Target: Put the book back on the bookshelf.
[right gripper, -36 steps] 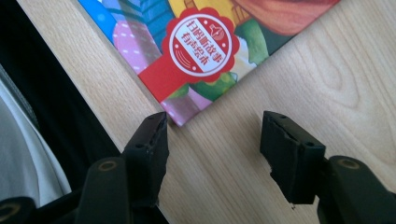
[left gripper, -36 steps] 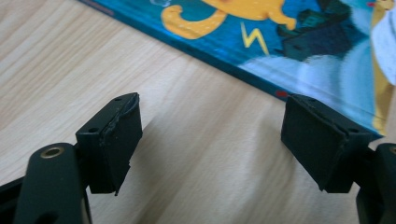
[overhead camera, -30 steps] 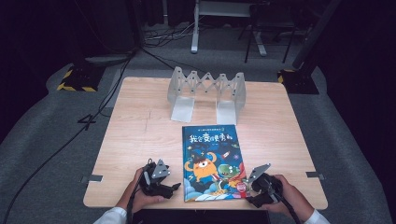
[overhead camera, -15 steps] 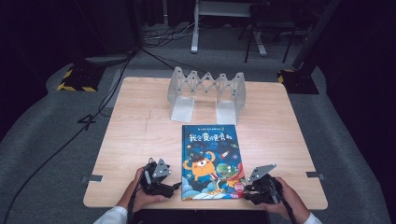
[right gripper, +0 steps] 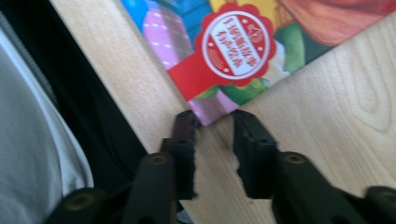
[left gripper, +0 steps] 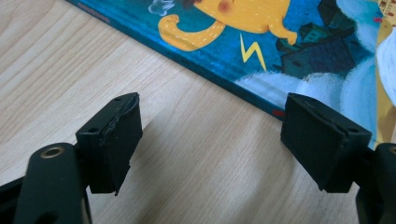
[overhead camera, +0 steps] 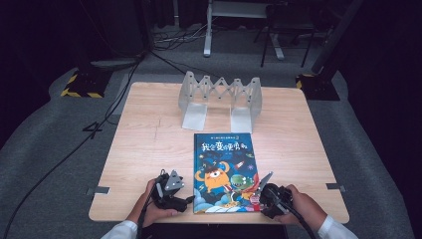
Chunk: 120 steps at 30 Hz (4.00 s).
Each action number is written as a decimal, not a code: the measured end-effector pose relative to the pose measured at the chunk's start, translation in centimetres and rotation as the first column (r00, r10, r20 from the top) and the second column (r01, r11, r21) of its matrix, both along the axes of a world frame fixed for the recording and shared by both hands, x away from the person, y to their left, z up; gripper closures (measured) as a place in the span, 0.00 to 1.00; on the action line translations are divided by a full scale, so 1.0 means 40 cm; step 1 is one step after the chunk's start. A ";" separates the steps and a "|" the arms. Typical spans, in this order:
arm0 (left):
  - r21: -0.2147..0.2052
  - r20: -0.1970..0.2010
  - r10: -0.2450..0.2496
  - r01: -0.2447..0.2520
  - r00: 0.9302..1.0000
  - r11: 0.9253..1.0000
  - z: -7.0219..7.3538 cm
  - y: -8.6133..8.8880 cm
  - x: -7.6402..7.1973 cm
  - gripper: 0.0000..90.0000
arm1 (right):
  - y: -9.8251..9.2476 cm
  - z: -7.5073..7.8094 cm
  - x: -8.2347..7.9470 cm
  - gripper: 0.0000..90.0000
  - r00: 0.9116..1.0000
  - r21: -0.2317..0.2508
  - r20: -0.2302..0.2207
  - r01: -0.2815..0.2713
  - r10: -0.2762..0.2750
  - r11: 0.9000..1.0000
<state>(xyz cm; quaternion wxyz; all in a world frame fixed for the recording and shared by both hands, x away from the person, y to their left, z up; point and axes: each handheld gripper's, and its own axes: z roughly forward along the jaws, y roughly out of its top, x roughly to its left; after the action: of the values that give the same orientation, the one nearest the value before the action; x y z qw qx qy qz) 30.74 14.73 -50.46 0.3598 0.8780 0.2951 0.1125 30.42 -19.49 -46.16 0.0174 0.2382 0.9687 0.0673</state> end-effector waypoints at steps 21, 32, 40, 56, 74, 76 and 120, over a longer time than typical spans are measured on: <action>-0.003 0.002 -0.005 0.005 1.000 1.000 0.001 0.012 0.004 0.26 | -0.124 -0.025 0.018 0.48 0.996 0.630 -0.012 0.072 -0.084 0.773; -0.003 0.002 -0.006 0.006 1.000 1.000 0.001 0.019 0.006 0.26 | -0.058 0.007 0.193 0.40 0.997 0.732 -0.065 0.079 -0.047 0.677; -0.003 -0.003 -0.008 0.008 1.000 1.000 0.000 0.020 0.006 0.26 | -0.030 -0.009 0.249 0.50 0.997 0.770 -0.079 0.073 -0.018 0.633; -0.017 -0.042 -0.034 0.034 0.999 0.999 0.005 0.023 0.011 0.21 | -0.035 0.025 0.175 0.57 0.985 0.806 0.170 -0.134 -0.008 0.576; -0.157 -0.078 -0.123 0.110 0.989 0.981 0.029 -0.056 0.073 0.17 | -0.074 0.056 0.079 0.57 0.890 0.737 0.453 -0.341 -0.052 0.584; -0.185 -0.087 -0.132 0.114 0.987 0.976 0.031 -0.059 0.084 0.17 | -0.075 0.056 0.075 0.57 0.887 0.736 0.459 -0.346 -0.053 0.582; -0.364 0.161 -0.199 0.246 0.967 0.898 0.117 -0.086 0.067 0.62 | -0.146 0.026 0.078 0.61 0.881 0.724 0.464 -0.317 -0.093 0.613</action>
<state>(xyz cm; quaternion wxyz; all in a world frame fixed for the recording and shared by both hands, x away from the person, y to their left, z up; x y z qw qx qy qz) 33.42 11.27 -45.79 0.5511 0.8108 0.1866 0.0636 33.56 -25.35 -45.13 0.1353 0.1357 0.8214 0.5372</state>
